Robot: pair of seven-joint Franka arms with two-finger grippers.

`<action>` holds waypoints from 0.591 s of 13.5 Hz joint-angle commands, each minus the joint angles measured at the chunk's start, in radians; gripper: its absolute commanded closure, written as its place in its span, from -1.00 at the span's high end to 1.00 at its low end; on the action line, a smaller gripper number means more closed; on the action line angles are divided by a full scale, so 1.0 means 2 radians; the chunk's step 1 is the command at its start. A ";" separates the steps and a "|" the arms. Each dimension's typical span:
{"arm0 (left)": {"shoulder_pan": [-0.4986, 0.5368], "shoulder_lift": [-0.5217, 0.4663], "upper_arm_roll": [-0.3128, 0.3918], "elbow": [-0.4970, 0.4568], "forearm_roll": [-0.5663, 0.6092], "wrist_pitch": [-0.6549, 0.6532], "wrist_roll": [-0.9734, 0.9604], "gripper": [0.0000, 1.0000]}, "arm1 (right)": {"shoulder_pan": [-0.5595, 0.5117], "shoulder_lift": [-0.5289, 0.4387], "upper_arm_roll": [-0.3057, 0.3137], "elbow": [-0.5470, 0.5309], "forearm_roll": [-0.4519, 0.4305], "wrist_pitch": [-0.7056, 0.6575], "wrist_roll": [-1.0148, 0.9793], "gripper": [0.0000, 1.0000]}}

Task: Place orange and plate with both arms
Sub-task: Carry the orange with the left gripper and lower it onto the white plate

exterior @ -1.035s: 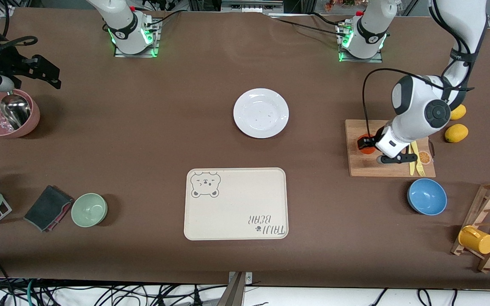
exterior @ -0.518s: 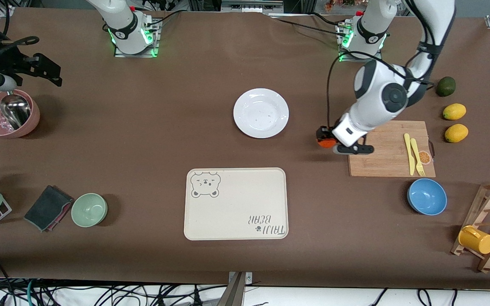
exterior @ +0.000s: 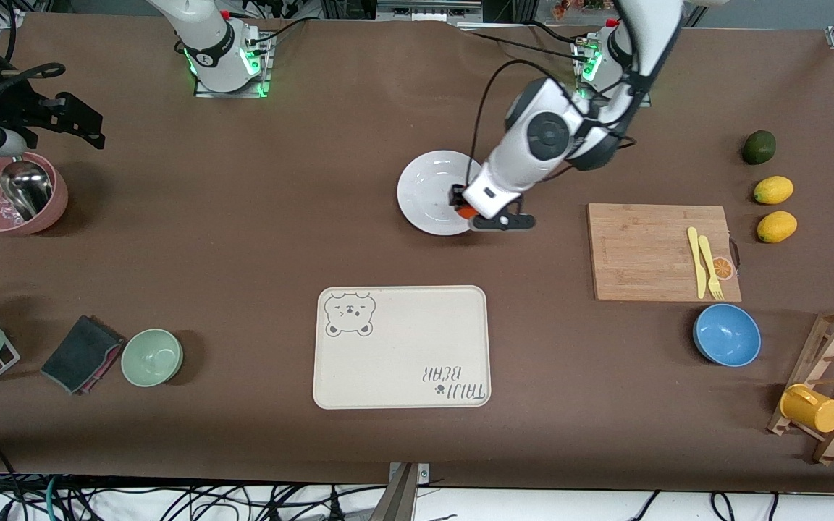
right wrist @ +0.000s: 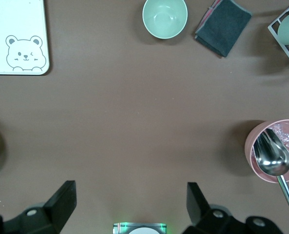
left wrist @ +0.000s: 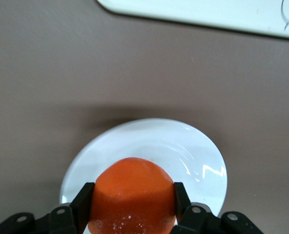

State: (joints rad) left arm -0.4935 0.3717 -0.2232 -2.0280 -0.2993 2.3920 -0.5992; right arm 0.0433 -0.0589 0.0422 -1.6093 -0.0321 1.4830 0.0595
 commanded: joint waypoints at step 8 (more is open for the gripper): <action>-0.082 0.083 0.043 0.033 -0.014 0.022 -0.044 -0.77 | 0.004 0.012 -0.003 0.005 0.010 0.010 -0.004 1.00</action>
State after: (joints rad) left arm -0.6408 0.5185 -0.1633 -1.9818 -0.3001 2.4384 -0.6884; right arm 0.0479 -0.0510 0.0361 -1.6094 -0.0240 1.4983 0.0594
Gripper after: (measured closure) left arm 0.313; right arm 0.000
